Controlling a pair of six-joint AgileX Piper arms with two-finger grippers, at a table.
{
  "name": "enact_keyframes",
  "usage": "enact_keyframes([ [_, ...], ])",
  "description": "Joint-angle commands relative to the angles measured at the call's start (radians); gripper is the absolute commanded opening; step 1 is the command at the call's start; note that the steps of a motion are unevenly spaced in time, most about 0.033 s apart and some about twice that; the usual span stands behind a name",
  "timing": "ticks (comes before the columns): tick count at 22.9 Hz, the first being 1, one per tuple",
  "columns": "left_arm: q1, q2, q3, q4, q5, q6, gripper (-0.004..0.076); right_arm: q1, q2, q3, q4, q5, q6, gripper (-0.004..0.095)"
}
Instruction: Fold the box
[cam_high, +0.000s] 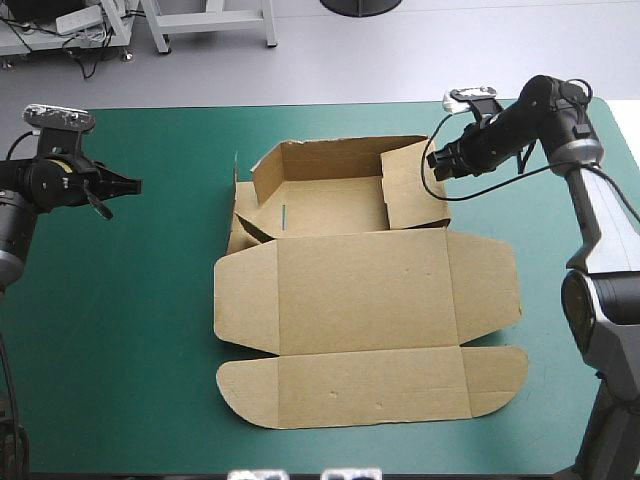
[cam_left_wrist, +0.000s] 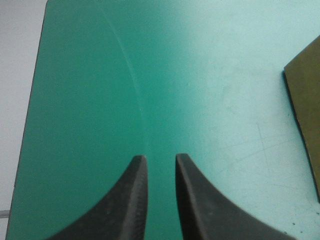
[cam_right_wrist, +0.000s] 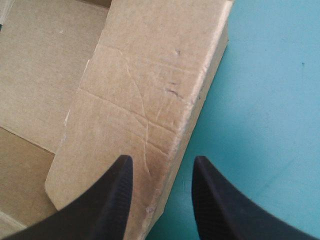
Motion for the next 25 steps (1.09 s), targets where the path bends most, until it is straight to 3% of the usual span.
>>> enact_keyframes([
  [1, -0.001, -0.031, -0.025, -0.003, -0.055, -0.005, 0.0146, -0.001, -0.048, -0.023, 0.037, -0.004, -0.013, 0.0371],
  [14, -0.001, -0.031, -0.025, -0.003, -0.081, -0.005, 0.0146, -0.001, 0.107, -0.022, 0.156, -0.001, -0.012, 0.0362],
  [16, -0.001, -0.031, -0.025, -0.003, -0.079, -0.005, 0.0146, -0.001, 0.126, -0.022, 0.167, 0.001, -0.012, 0.0276],
  [19, -0.001, -0.031, -0.025, -0.004, -0.068, -0.005, 0.0146, -0.001, 0.131, -0.022, 0.215, -0.014, -0.015, -0.0003],
  [23, -0.001, -0.025, -0.025, -0.019, -0.074, -0.005, 0.0144, -0.001, 0.107, -0.026, 0.369, -0.01, -0.025, -0.0001],
  [25, -0.001, -0.012, -0.025, -0.041, -0.089, -0.007, 0.0132, -0.001, 0.06, -0.061, 0.367, -0.008, -0.031, -0.0001],
])
